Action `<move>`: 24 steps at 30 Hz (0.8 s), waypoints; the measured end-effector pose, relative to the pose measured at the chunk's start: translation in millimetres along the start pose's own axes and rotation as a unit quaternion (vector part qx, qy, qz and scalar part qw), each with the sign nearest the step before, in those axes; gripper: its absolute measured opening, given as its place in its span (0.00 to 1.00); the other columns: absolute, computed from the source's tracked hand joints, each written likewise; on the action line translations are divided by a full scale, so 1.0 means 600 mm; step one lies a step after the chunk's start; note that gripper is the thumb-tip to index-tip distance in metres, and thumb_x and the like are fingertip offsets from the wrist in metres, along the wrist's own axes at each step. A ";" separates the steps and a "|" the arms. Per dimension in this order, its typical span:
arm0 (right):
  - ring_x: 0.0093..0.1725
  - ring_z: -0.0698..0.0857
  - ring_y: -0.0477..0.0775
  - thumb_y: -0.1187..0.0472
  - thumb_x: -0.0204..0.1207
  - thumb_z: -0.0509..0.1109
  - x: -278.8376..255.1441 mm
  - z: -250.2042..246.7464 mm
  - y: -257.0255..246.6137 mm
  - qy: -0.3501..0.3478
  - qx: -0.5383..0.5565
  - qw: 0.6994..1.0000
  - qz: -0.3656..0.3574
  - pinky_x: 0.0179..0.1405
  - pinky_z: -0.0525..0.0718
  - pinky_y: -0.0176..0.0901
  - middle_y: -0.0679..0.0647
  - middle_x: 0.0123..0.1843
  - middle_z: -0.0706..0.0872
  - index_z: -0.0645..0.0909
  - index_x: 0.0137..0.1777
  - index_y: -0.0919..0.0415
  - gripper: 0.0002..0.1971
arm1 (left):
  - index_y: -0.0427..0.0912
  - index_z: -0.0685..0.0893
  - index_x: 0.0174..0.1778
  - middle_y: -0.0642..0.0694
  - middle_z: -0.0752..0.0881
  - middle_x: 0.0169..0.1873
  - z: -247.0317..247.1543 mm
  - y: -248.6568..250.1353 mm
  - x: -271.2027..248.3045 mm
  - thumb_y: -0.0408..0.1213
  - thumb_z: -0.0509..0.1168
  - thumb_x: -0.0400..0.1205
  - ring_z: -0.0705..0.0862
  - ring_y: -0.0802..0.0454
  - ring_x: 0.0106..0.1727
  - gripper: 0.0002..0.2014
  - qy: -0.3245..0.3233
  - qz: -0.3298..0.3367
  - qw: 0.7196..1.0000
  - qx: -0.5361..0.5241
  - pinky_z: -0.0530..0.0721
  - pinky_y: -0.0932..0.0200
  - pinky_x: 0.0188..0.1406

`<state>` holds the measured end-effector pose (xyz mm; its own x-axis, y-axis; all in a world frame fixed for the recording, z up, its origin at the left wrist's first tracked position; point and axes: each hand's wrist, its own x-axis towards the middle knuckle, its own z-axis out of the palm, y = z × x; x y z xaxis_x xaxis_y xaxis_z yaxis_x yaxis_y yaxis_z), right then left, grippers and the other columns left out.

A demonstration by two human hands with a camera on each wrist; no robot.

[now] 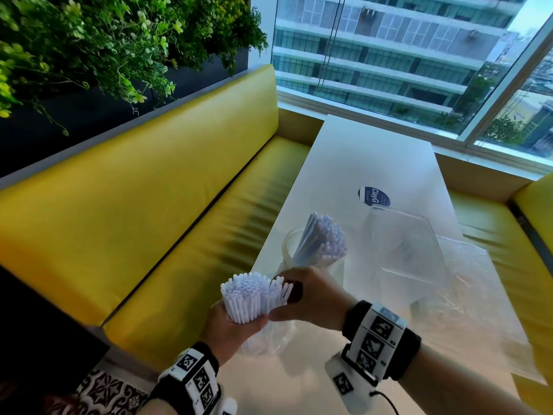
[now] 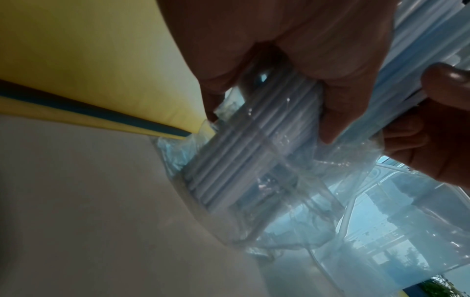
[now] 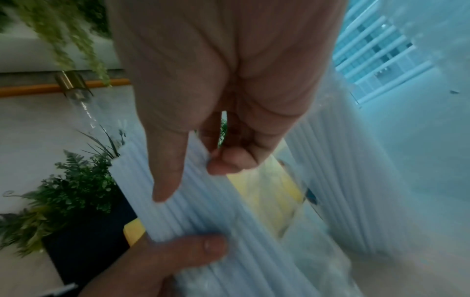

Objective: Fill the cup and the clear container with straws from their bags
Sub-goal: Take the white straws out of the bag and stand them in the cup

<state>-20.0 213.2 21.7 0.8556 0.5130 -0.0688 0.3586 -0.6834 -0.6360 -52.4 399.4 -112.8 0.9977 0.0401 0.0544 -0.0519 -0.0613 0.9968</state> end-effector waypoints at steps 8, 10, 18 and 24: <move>0.34 0.79 0.43 0.57 0.74 0.75 -0.013 0.039 0.026 0.146 0.016 0.983 -0.113 0.37 0.77 0.31 0.44 0.38 0.82 0.85 0.40 0.60 0.07 | 0.62 0.87 0.45 0.54 0.92 0.42 0.002 0.011 0.001 0.52 0.79 0.55 0.91 0.54 0.43 0.21 -0.002 0.005 1.000 0.004 0.90 0.61 0.41; 0.32 0.75 0.41 0.60 0.72 0.75 -0.013 0.041 0.030 0.147 0.025 0.983 -0.109 0.35 0.73 0.29 0.42 0.35 0.80 0.83 0.38 0.58 0.05 | 0.64 0.86 0.46 0.56 0.92 0.43 0.004 0.011 0.001 0.52 0.79 0.55 0.91 0.55 0.45 0.22 -0.007 0.003 1.000 0.004 0.89 0.64 0.41; 0.32 0.78 0.49 0.54 0.69 0.81 -0.012 0.058 0.040 0.106 0.057 0.990 -0.073 0.33 0.78 0.41 0.48 0.33 0.84 0.82 0.38 0.60 0.12 | 0.66 0.87 0.46 0.57 0.92 0.45 0.007 0.027 0.002 0.52 0.81 0.57 0.91 0.55 0.48 0.21 -0.021 0.010 1.000 -0.003 0.90 0.61 0.46; 0.30 0.75 0.48 0.58 0.70 0.78 -0.013 0.059 0.045 0.157 0.039 0.983 -0.091 0.31 0.76 0.37 0.47 0.29 0.79 0.80 0.33 0.63 0.12 | 0.51 0.87 0.47 0.54 0.91 0.44 0.004 0.024 0.002 0.52 0.80 0.56 0.91 0.53 0.47 0.24 -0.013 -0.014 1.000 0.000 0.91 0.54 0.47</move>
<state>-30.1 208.9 -22.0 0.8577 0.4288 0.2837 0.4964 -0.5472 -0.6739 -52.1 396.0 -98.4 0.9995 0.0161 0.0256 -0.0246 -0.0606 0.9979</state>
